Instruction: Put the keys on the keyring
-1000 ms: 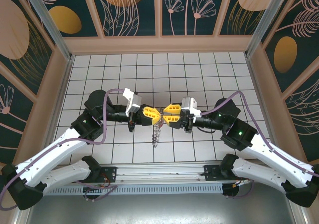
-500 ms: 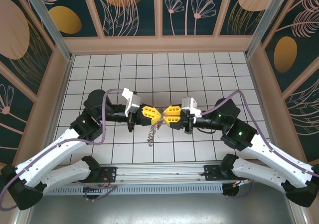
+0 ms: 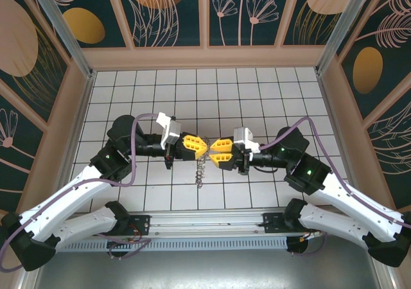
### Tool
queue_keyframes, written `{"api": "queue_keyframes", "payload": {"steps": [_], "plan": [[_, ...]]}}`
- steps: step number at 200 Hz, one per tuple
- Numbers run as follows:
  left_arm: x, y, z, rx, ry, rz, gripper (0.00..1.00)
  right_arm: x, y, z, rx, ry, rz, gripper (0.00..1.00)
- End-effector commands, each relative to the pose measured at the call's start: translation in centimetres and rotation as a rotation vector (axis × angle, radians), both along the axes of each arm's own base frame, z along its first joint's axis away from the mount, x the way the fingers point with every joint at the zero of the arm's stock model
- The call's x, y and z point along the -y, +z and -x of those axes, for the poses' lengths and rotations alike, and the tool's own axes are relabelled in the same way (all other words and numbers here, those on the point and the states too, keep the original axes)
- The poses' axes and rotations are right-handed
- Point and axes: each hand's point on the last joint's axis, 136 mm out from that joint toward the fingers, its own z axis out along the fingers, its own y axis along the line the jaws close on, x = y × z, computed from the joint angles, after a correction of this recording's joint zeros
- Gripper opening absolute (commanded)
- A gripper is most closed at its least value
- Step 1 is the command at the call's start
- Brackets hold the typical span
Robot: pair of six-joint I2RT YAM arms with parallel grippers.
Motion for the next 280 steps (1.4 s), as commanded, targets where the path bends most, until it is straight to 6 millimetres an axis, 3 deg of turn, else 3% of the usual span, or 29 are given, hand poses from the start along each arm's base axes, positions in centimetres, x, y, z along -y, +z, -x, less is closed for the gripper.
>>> {"api": "queue_keyframes", "payload": {"steps": [1, 81, 96, 134, 160, 168, 217, 239, 280], "plan": [[-0.2, 1.9, 0.1, 0.059, 0.008, 0.047, 0.00, -0.3, 0.0, 0.5, -0.010, 0.036, -0.010, 0.25], [0.0, 1.4, 0.1, 0.048, -0.003, 0.033, 0.00, -0.2, 0.9, -0.5, 0.020, -0.020, -0.063, 0.25], [0.1, 1.2, 0.1, 0.047, -0.005, 0.027, 0.00, -0.2, 0.9, -0.6, 0.021, -0.023, -0.066, 0.22], [0.4, 0.6, -0.1, 0.044, -0.014, -0.013, 0.00, -0.3, 0.8, -1.0, 0.018, -0.044, -0.063, 0.00], [0.5, -0.3, -0.3, 0.033, -0.004, -0.059, 0.00, -0.4, 0.5, -1.5, 0.016, -0.071, -0.039, 0.00], [0.4, 0.4, -0.5, 0.046, 0.008, -0.072, 0.00, -0.4, 0.4, -1.7, 0.014, -0.081, -0.026, 0.00], [0.4, -2.9, -2.7, 0.032, 0.108, -0.293, 0.10, -0.7, -0.7, -3.1, 0.025, -0.139, 0.106, 0.00], [0.6, -4.7, -3.6, 0.028, 0.119, -0.375, 0.11, -0.9, -1.1, -3.7, 0.030, -0.145, 0.156, 0.00], [0.9, -5.9, -3.7, 0.037, 0.097, -0.412, 0.10, -1.1, -0.3, -3.8, 0.051, -0.139, 0.173, 0.00]]}}
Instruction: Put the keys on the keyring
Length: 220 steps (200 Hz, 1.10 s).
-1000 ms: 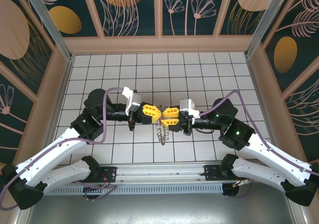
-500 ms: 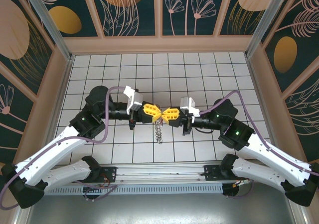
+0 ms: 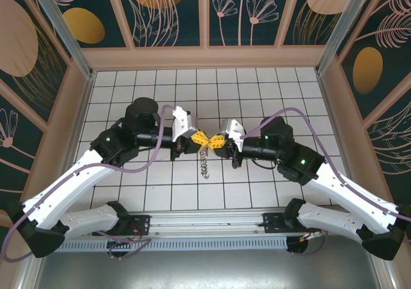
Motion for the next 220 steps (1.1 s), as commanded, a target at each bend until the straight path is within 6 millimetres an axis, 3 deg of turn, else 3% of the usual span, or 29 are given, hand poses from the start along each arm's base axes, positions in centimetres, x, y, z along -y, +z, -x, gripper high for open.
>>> {"api": "queue_keyframes", "payload": {"steps": [1, 20, 40, 77, 115, 121, 173, 220], "plan": [[0.2, -1.4, 0.2, 0.005, -0.025, -0.056, 0.10, -0.3, 4.0, 0.6, 0.102, 0.047, -0.072, 0.00], [0.1, -1.4, 0.6, 0.000, -0.048, -0.058, 0.00, -0.4, 4.0, 0.3, 0.101, 0.046, -0.053, 0.00], [0.0, -0.9, 0.9, 0.004, -0.055, -0.033, 0.00, -0.4, 4.0, 0.1, 0.101, 0.041, -0.046, 0.00], [-0.1, 2.3, 1.8, 0.024, -0.057, 0.147, 0.00, 0.0, 4.0, 0.0, 0.085, 0.014, -0.106, 0.00], [-0.3, 5.7, 3.5, 0.023, -0.130, 0.339, 0.00, 0.4, 4.9, 1.5, 0.088, 0.061, -0.220, 0.14], [-0.2, 4.9, 3.5, 0.002, -0.136, 0.338, 0.00, 0.5, 5.0, 1.6, 0.089, 0.066, -0.231, 0.14], [-1.1, 6.5, 4.9, -0.015, -0.181, 0.462, 0.00, 0.3, 5.2, 2.2, 0.077, 0.100, -0.270, 0.16], [-1.3, 6.4, 5.2, -0.035, -0.194, 0.510, 0.00, 0.5, 6.1, 2.3, 0.100, 0.097, -0.308, 0.08]]}}
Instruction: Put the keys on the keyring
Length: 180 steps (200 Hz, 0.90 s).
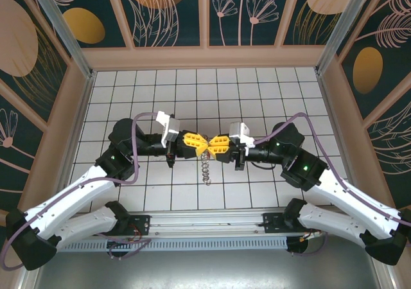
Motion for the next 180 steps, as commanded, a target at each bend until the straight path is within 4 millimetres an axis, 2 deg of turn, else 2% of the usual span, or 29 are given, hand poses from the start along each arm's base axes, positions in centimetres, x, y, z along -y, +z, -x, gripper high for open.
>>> {"api": "queue_keyframes", "payload": {"steps": [1, 10, 56, 68, 70, 82, 96, 124, 144, 180], "plan": [[-0.8, 2.1, 2.1, 0.040, -0.084, 0.087, 0.00, 0.4, 2.0, -0.3, 0.042, -0.026, -0.081, 0.07], [-0.7, 1.8, 2.0, 0.034, -0.082, 0.077, 0.00, 0.4, 2.1, -0.4, 0.049, -0.033, -0.082, 0.00], [0.2, -1.2, 0.3, 0.020, -0.016, -0.146, 0.00, 0.7, 2.2, -1.4, 0.046, -0.096, -0.036, 0.00], [0.3, -2.5, -0.2, 0.019, 0.008, -0.217, 0.08, 0.6, 1.9, -1.9, 0.038, -0.122, -0.001, 0.00], [0.3, -1.9, -0.3, 0.032, 0.015, -0.213, 0.09, 0.6, 1.9, -2.0, 0.037, -0.127, 0.006, 0.00], [0.3, -2.3, -0.9, 0.039, 0.045, -0.258, 0.17, 0.5, 1.3, -2.8, 0.027, -0.156, 0.069, 0.00], [0.2, -2.9, -1.5, 0.044, 0.079, -0.298, 0.20, 0.4, 0.9, -3.5, 0.024, -0.177, 0.128, 0.00], [0.5, -4.1, -1.9, 0.041, 0.073, -0.353, 0.08, 0.1, 0.1, -3.8, 0.029, -0.169, 0.224, 0.00], [0.6, -5.1, -2.1, 0.031, 0.063, -0.409, 0.06, 0.1, 0.3, -3.8, 0.042, -0.166, 0.256, 0.00], [0.7, -5.5, -2.1, 0.039, 0.050, -0.431, 0.04, 0.3, 1.4, -3.3, 0.070, -0.140, 0.238, 0.00]]}}
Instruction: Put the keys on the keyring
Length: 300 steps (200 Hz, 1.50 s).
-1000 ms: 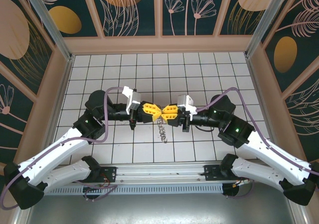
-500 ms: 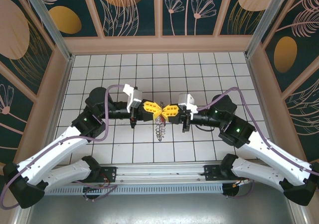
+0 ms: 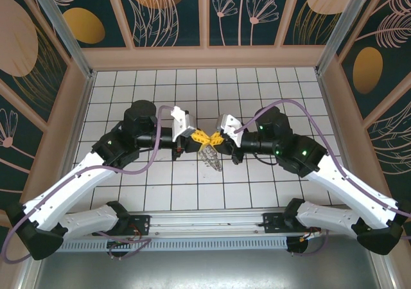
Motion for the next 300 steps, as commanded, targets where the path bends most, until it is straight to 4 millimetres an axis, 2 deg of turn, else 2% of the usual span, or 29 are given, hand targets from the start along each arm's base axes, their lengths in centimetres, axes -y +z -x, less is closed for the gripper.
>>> {"api": "queue_keyframes", "payload": {"steps": [1, 9, 54, 81, 102, 126, 131, 167, 193, 212, 235, 286, 293, 295, 300], "plan": [[0.0, -1.7, 1.2, -0.035, -0.058, -0.072, 0.04, 0.0, 5.2, 0.2, 0.126, 0.025, -0.112, 0.00], [0.1, -1.9, 1.2, -0.036, -0.063, -0.075, 0.00, 0.0, 5.5, 0.4, 0.127, 0.036, -0.121, 0.00], [0.4, -1.2, 1.2, -0.021, -0.070, -0.023, 0.00, 0.0, 6.2, 1.3, 0.126, 0.081, -0.159, 0.00], [0.4, 0.6, 1.4, -0.001, -0.071, 0.058, 0.00, 0.1, 6.1, 1.7, 0.117, 0.094, -0.179, 0.00], [0.6, 2.7, 2.0, 0.005, -0.103, 0.159, 0.00, 0.1, 5.6, 2.0, 0.098, 0.101, -0.206, 0.10], [0.3, 4.8, 2.7, 0.024, -0.127, 0.269, 0.00, 0.2, 5.6, 2.2, 0.087, 0.099, -0.263, 0.16], [0.3, 4.3, 2.7, 0.012, -0.129, 0.276, 0.00, 0.2, 5.6, 2.3, 0.087, 0.099, -0.276, 0.16], [0.0, 4.8, 3.5, -0.007, -0.161, 0.340, 0.00, 0.5, 6.2, 2.4, 0.105, 0.090, -0.358, 0.17], [-0.5, 5.4, 4.2, -0.008, -0.177, 0.379, 0.00, 0.3, 5.9, 2.2, 0.102, 0.083, -0.374, 0.17], [-0.8, 5.7, 4.6, -0.014, -0.197, 0.417, 0.00, 0.4, 5.9, 2.1, 0.106, 0.075, -0.390, 0.14], [-0.6, 4.9, 4.5, -0.043, -0.198, 0.402, 0.00, 0.7, 6.2, 1.8, 0.123, 0.057, -0.396, 0.00], [0.1, 0.8, 2.7, -0.040, -0.111, 0.139, 0.00, 0.8, 6.4, 0.8, 0.140, 0.016, -0.306, 0.00], [0.1, -0.4, 2.6, -0.054, -0.107, 0.096, 0.00, 0.7, 6.3, 0.5, 0.137, 0.012, -0.287, 0.00], [0.1, 0.3, 2.5, -0.041, -0.106, 0.101, 0.00, 0.7, 6.4, 0.4, 0.136, 0.011, -0.281, 0.00], [0.1, 0.1, 2.5, -0.038, -0.106, 0.083, 0.02, 0.6, 6.3, 0.2, 0.133, 0.010, -0.268, 0.00]]}}
